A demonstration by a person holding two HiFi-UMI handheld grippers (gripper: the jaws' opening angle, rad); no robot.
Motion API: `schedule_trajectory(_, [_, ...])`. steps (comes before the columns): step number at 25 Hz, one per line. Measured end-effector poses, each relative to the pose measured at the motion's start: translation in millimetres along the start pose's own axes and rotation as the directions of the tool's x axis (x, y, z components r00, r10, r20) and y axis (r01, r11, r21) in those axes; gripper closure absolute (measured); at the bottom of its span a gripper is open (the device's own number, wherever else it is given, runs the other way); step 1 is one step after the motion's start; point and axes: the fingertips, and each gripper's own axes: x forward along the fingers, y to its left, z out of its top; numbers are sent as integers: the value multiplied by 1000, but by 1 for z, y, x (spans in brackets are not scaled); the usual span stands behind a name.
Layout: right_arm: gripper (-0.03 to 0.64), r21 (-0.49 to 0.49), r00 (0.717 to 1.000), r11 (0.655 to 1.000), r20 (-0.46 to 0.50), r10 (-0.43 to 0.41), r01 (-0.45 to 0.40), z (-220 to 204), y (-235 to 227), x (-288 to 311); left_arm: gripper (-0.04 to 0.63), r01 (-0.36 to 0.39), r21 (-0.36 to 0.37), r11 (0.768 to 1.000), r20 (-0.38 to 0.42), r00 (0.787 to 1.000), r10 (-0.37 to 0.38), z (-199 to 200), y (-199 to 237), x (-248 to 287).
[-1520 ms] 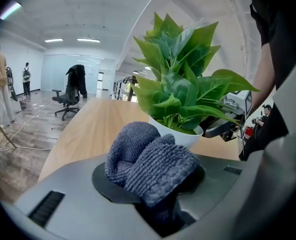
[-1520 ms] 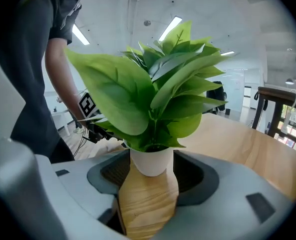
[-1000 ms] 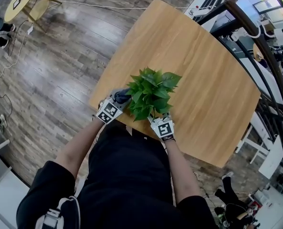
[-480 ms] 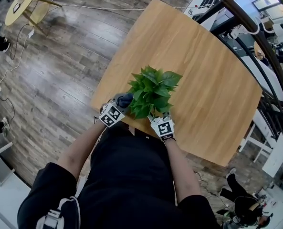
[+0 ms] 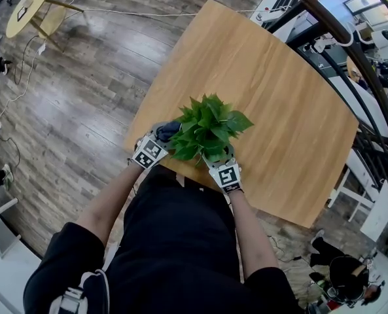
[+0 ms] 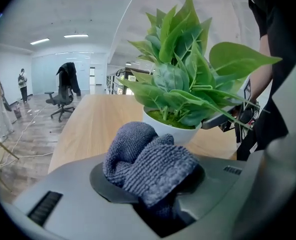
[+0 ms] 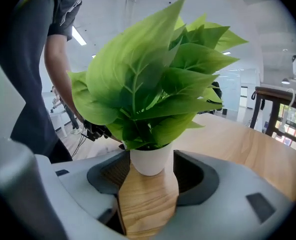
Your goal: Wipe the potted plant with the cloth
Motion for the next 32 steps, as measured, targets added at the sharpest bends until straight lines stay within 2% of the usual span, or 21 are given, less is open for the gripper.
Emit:
schedule_trajectory(4, [364, -88, 997, 994, -16, 69, -70, 8, 3, 7, 434, -13, 11, 1000, 4, 1000, 13, 4, 4, 2])
schedule_trajectory(11, [365, -36, 998, 998, -25, 60, -61, 2, 6, 8, 439, 40, 94, 995, -4, 999, -40, 8, -5, -1])
schedule_trajectory(15, [365, -47, 999, 998, -38, 38, -40, 2, 6, 10, 439, 81, 197, 977, -50, 996, -73, 4, -26, -3])
schedule_trajectory(23, [365, -26, 998, 999, -41, 43, -44, -2, 13, 7, 439, 58, 152, 987, -42, 998, -53, 3, -26, -2])
schedule_trajectory(28, [365, -57, 996, 996, -57, 72, -75, -10, 27, -7, 439, 43, 139, 989, -34, 999, -38, 8, -15, 2])
schedule_trajectory(32, [365, 7, 1000, 1000, -23, -10, 11, -6, 6, -11, 439, 72, 138, 988, -37, 997, -68, 6, -19, 3])
